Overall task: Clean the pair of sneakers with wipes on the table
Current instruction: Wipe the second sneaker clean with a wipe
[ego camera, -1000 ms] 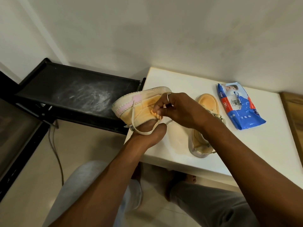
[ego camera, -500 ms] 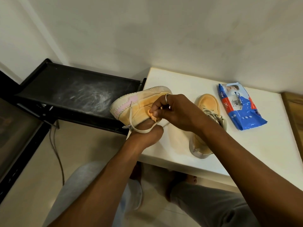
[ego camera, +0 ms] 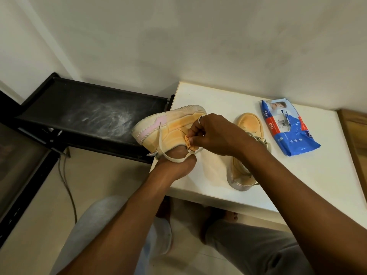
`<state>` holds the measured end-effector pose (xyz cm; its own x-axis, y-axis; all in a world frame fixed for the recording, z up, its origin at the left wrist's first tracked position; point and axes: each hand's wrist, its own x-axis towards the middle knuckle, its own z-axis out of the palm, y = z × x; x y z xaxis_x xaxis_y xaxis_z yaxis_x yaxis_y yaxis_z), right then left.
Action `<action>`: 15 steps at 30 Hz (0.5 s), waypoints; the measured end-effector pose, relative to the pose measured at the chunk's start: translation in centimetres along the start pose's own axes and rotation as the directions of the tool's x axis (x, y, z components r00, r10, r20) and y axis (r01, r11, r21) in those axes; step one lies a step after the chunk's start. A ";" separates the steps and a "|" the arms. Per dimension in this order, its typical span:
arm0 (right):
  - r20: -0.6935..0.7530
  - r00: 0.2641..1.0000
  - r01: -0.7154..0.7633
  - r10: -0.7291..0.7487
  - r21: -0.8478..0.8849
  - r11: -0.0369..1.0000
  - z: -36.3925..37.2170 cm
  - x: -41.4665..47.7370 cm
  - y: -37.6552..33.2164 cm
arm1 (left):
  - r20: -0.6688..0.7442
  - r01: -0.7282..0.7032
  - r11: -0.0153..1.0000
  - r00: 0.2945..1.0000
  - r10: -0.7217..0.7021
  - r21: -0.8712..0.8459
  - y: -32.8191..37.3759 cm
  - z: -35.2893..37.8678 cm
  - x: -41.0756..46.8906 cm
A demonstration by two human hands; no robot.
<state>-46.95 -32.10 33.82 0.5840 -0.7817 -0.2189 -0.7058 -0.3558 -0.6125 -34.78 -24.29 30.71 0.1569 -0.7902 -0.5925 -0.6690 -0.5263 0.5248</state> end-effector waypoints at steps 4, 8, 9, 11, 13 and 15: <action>0.054 0.998 -0.035 0.035 -0.003 0.999 -0.5 -0.1 0.3 | 0.000 -0.077 0.997 0.997 0.077 -0.011 0.2 -0.4 -0.4; -0.187 0.982 -0.014 0.026 0.068 0.998 0.4 0.1 0.1 | -0.028 -0.089 0.995 0.996 0.088 -0.041 0.1 -0.3 -0.2; -0.215 0.976 0.002 0.014 0.078 0.997 0.9 0.2 -0.2 | -0.035 -0.108 0.993 0.994 0.106 -0.043 0.0 -0.2 -0.1; -0.201 0.979 0.051 -0.036 0.070 0.996 1.3 0.1 -0.9 | -0.037 -0.102 0.994 0.994 0.101 -0.031 0.0 -0.1 -0.1; -0.144 0.983 0.117 -0.113 0.023 0.993 1.3 0.0 -1.5 | -0.045 -0.141 0.990 0.989 0.140 -0.024 -0.2 0.0 -0.1; -0.127 0.981 0.142 -0.148 -0.053 0.988 1.1 0.0 -1.5 | -0.050 -0.158 0.987 0.986 0.158 -0.013 -0.2 0.0 -0.1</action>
<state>-45.40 -31.02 33.92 0.6264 -0.7790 -0.0276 -0.6356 -0.4900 -0.5966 -34.69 -24.14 30.64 0.0856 -0.8779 -0.4712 -0.6762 -0.3985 0.6196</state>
